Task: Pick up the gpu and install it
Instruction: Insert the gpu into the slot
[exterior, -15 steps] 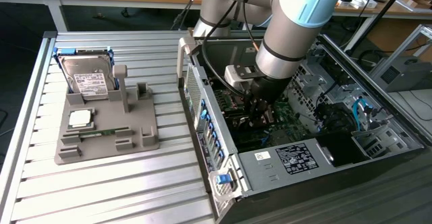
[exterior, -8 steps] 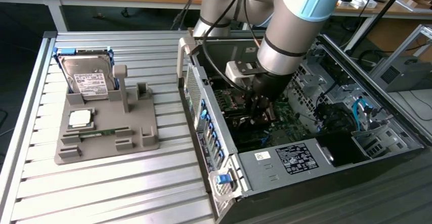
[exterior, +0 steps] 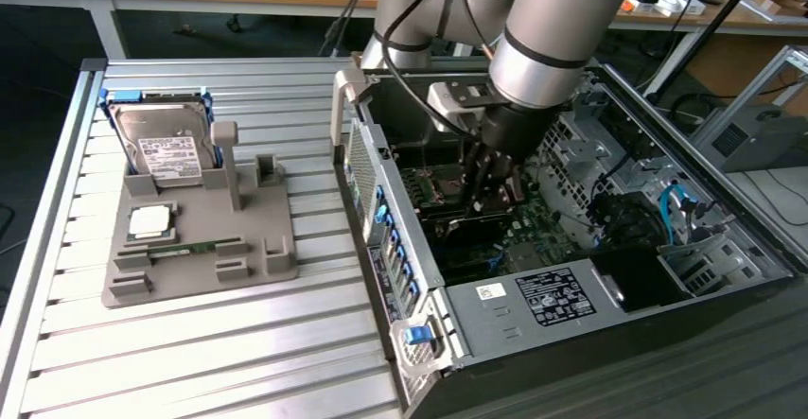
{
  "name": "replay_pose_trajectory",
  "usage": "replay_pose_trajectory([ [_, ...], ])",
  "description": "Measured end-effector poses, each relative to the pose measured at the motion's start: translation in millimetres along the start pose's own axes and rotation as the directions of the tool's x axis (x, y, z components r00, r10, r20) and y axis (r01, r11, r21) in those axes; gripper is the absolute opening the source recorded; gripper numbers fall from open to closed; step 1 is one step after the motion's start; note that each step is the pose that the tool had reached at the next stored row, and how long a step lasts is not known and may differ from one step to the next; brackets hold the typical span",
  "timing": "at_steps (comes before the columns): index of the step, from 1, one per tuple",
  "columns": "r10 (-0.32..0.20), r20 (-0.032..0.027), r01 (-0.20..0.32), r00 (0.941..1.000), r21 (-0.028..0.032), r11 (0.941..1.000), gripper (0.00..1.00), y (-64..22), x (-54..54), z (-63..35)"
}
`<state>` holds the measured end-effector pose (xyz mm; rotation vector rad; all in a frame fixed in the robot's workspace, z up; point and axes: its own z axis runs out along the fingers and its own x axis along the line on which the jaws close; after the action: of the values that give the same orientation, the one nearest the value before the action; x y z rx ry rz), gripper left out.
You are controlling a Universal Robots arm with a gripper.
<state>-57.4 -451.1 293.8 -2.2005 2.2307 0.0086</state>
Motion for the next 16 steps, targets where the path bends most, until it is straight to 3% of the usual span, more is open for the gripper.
replay_pose_trajectory([
  [1, 0.000, -0.0026, 0.000, 1.0000, -0.0001, 1.0000, 0.27, 0.0, -1.5, -1.6],
  [2, 0.000, -0.0044, 0.000, 1.0000, 0.0000, 1.0000, 0.27, 0.0, -2.5, -2.4],
  [5, -0.002, -0.0057, 0.002, 1.0000, 0.0000, 1.0000, 0.11, 0.0, -3.2, -2.5],
  [8, -0.003, -0.0059, 0.003, 1.0000, -0.0004, 1.0000, 0.11, -2.1, -3.5, -2.5],
  [10, -0.003, -0.0058, 0.003, 1.0000, -0.0060, 1.0000, 0.11, -12.7, -3.6, -2.2],
  [12, -0.002, -0.0058, 0.002, 1.0000, -0.0204, 0.9998, 0.11, -32.9, -3.8, -1.2],
  [14, -0.003, -0.0062, 0.002, 1.0000, -0.0294, 0.9996, 0.11, -47.1, -4.0, -1.0],
  [16, -0.003, -0.0061, 0.003, 1.0000, -0.0307, 0.9995, 0.11, -51.0, -4.1, -0.9],
])
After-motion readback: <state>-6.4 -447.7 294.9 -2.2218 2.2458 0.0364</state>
